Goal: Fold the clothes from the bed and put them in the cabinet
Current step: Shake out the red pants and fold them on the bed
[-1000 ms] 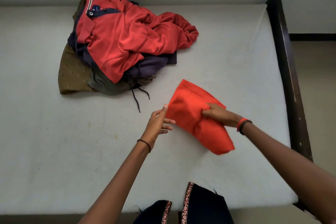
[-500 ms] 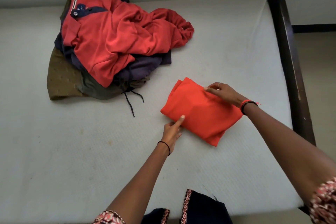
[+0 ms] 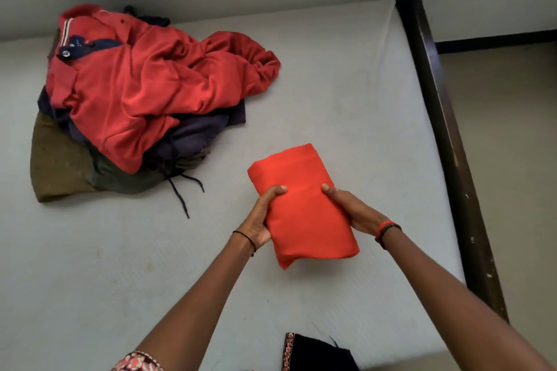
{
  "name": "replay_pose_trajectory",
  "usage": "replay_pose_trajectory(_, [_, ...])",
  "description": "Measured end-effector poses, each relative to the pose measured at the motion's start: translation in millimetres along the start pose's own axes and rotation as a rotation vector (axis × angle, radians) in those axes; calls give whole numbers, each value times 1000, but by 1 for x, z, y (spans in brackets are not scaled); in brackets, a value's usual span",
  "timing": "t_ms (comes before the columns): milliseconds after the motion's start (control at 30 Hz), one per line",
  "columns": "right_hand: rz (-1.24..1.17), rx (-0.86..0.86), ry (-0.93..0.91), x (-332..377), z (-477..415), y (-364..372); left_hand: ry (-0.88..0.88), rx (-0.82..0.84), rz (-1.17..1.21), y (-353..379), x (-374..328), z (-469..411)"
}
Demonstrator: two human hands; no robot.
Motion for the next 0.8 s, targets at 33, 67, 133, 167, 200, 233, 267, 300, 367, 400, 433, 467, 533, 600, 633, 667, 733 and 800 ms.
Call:
replay_pose_trajectory(33, [-62,10,19,-5,10,0,-37,28,-13,3,1,3])
replay_pose_trajectory(67, [-127,15,42,-11,18,0,-70,48,-21,5,3,5])
replay_pose_trajectory(133, [-280,7,79,-27,35,1,-126,80,-33,8,11,6])
replay_pose_trajectory(167, [-355,-3,90,-36,42,3,-151,92,-40,11,16,6])
replay_pose_trajectory(200, [-429,-13,105,-46,50,2,-182,104,-55,15,22,5])
replay_pose_trajectory(233, [-496,-13,121,-55,56,4,-210,115,-68,18,28,5])
replay_pose_trajectory(267, [-559,-7,140,-65,62,5,-234,130,-83,19,33,4])
replay_pose_trajectory(300, [-606,-7,152,-76,70,3,-261,141,-106,24,40,3])
replay_pose_trajectory(367, [-648,-19,130,-92,84,-2,-310,153,-168,33,51,0])
replay_pose_trajectory(400, [-649,-30,90,-99,90,-7,-332,163,-197,38,56,-2])
replay_pose_trajectory(433, [-633,-48,43,-105,96,-14,-350,172,-229,44,61,-5])
replay_pose_trajectory(467, [-623,-72,3,-113,102,-21,-367,180,-262,52,68,-8])
replay_pose_trajectory(533, [-614,-133,-30,-124,114,-37,-370,197,-301,69,79,-14])
replay_pose_trajectory(600, [-604,-225,-40,-132,124,-56,-354,220,-304,88,88,-21])
replay_pose_trajectory(633, [-588,-269,-47,-134,129,-67,-346,233,-306,98,93,-25])
replay_pose_trajectory(667, [-567,-307,-52,-135,133,-78,-342,252,-308,107,97,-28])
replay_pose_trajectory(733, [-537,-369,-71,-136,140,-102,-340,281,-314,128,106,-36])
replay_pose_trajectory(800, [-514,-420,-97,-134,144,-126,-324,307,-310,150,114,-43])
Point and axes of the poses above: each hand's wrist, its own z-axis away from the middle knuckle, its own y-axis out of the palm, x = y × z, the point moved 2 cm from there along -z, towards the middle knuckle, and after that the axes turned 7 degrees about z, right-handed, at the moved point
